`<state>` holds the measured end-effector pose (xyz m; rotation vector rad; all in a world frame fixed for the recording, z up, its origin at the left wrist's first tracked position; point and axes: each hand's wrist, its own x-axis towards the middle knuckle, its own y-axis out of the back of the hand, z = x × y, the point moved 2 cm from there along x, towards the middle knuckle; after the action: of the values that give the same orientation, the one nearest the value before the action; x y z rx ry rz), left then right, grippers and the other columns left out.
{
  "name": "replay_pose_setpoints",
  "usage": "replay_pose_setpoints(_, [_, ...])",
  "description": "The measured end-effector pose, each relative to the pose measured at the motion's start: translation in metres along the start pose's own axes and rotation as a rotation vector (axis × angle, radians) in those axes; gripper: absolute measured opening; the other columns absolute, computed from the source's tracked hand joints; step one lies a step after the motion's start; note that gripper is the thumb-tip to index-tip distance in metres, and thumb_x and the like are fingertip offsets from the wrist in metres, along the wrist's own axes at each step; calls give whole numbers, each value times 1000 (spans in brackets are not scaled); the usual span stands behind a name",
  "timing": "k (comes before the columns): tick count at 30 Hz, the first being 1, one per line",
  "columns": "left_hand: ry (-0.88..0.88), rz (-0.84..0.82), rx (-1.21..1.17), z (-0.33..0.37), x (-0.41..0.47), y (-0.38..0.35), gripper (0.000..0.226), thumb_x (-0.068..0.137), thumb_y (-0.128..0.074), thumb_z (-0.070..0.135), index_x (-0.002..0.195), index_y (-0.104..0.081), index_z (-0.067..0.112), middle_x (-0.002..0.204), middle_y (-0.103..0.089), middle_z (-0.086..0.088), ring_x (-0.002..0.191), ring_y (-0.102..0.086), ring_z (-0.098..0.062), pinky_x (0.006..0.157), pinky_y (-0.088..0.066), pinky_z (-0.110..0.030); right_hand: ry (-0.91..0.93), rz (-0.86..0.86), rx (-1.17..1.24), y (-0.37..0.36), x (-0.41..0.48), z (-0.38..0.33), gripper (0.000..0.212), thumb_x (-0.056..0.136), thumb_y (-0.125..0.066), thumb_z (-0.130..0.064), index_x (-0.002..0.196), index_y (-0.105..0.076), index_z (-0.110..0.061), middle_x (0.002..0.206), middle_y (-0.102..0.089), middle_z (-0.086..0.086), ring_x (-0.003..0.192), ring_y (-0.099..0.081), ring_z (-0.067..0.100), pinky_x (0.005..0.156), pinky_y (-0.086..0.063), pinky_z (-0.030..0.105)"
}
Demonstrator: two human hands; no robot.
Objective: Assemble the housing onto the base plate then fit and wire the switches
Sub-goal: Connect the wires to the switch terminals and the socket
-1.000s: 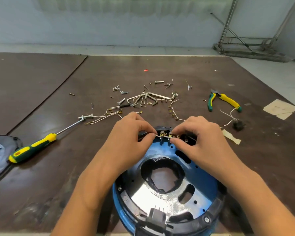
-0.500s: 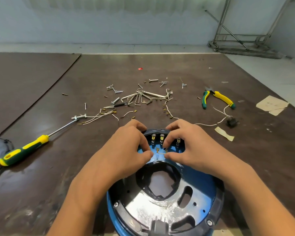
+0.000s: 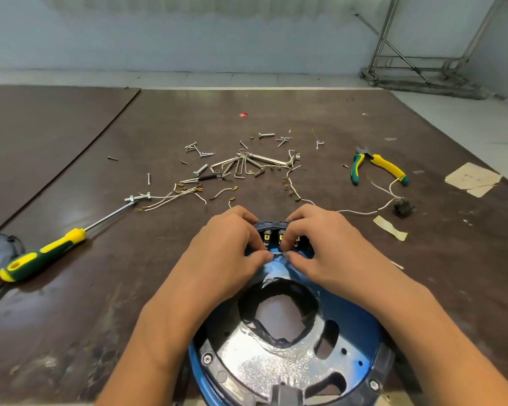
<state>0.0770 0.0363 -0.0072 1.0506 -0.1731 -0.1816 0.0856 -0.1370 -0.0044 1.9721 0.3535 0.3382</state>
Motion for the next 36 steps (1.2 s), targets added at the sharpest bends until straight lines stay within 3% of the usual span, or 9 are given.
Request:
replay_pose_setpoints(4, [35, -39, 111, 3, 1, -5, 15, 83, -72, 46, 91, -76, 35, 133, -47, 13, 113, -52, -12, 81, -44, -33, 14, 11, -10, -1, -2, 1, 9, 85, -70, -28, 82, -69, -36, 115, -53, -13, 102, -51, 9, 74, -39, 28])
replay_pose_setpoints(8, [42, -48, 166, 4, 2, -7, 12, 86, -68, 47, 94, -73, 40, 134, -44, 15, 115, -50, -11, 76, -35, -31, 46, 22, 1, -1, -2, 1, 16, 86, -67, -28, 78, -60, -40, 112, -52, -11, 100, -52, 11, 69, -33, 28])
replay_pose_setpoints(15, [42, -60, 156, 5, 0, -6, 15, 89, -63, 51, 96, -73, 42, 129, -44, 16, 116, -50, -10, 74, -34, -31, 79, 40, 70, 0, -5, 0, 14, 92, -62, -27, 86, -55, -38, 105, -53, -9, 95, -52, 12, 77, -45, 34])
replay_pose_setpoints(22, [10, -15, 10, 3, 1, -3, 11, 88, -67, 40, 79, -69, 34, 123, -47, 16, 110, -53, -9, 90, -48, -40, 60, 50, 98, 0, -4, 3, 13, 88, -65, -30, 87, -55, -38, 102, -54, -12, 92, -51, 9, 77, -46, 34])
replay_pose_setpoints(32, [16, 34, -54, 4, 2, -1, 10, 88, -69, 36, 78, -69, 35, 118, -51, 13, 105, -53, -8, 91, -49, -41, 57, 74, 124, -1, -1, 5, 13, 87, -71, -30, 84, -59, -36, 101, -57, -12, 90, -54, 8, 81, -51, 38])
replay_pose_setpoints(36, [10, 47, -49, 4, 1, -1, 9, 86, -70, 34, 77, -72, 33, 119, -53, 12, 104, -52, -6, 90, -48, -34, 61, 83, 120, -2, 0, 5, 13, 87, -71, -30, 86, -59, -35, 98, -56, -12, 88, -54, 8, 80, -51, 38])
